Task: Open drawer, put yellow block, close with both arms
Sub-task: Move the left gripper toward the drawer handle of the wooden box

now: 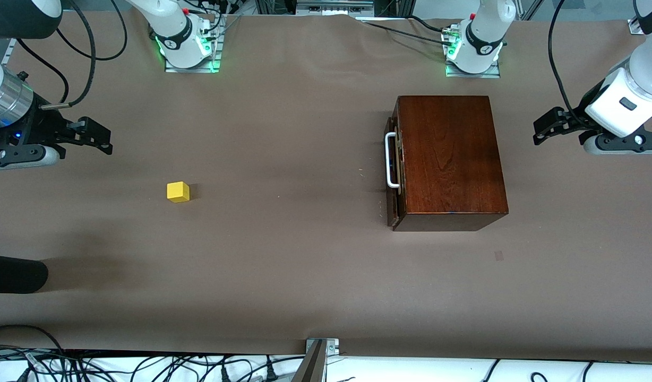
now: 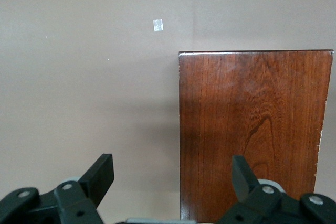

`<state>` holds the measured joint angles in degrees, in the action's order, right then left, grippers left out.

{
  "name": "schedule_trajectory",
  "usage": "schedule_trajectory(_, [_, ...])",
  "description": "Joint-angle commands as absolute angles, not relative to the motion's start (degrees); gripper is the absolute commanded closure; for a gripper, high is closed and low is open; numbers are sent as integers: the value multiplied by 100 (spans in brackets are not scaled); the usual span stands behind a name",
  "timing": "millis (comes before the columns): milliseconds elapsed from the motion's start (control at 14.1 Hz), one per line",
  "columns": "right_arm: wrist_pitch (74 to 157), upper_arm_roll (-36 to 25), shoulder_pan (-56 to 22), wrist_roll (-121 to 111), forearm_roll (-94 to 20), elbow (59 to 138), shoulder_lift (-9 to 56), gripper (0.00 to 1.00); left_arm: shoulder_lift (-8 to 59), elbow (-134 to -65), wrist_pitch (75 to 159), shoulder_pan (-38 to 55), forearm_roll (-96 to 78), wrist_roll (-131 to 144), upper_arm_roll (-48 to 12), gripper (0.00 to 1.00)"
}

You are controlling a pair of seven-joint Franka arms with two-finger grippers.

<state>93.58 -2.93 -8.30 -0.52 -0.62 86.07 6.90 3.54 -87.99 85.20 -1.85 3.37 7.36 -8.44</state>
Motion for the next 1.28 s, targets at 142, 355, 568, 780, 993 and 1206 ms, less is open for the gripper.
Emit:
schedule_trajectory(142, [9264,-290,-809,-53,-105,8525,677,0,475,-8499,8358,-123,290,650,-835,0])
schedule_trajectory(355, [9255,-290,-809,-53,-105,8534,677,0,466,-8525,8306,-132,255,677,-835,0])
schedule_trajectory(568, [9255,-290,-809,-53,-105,8534,677,0,615,-8508,7614,-105,133,668,-975,0])
schedule_trajectory(780, [9246,-290,-809,-53,-105,8534,677,0,676,-8508,7585,8,70,694,-1606,0])
schedule_trajectory(993, [9246,-299,-809,-53,-105,8525,677,0,1237,-8158,7629,517,71,1245,-1819,0])
schedule_trajectory(1206, [9246,-290,-809,-53,-105,8534,677,0,1748,-7989,8407,1149,140,1931,-1819,0])
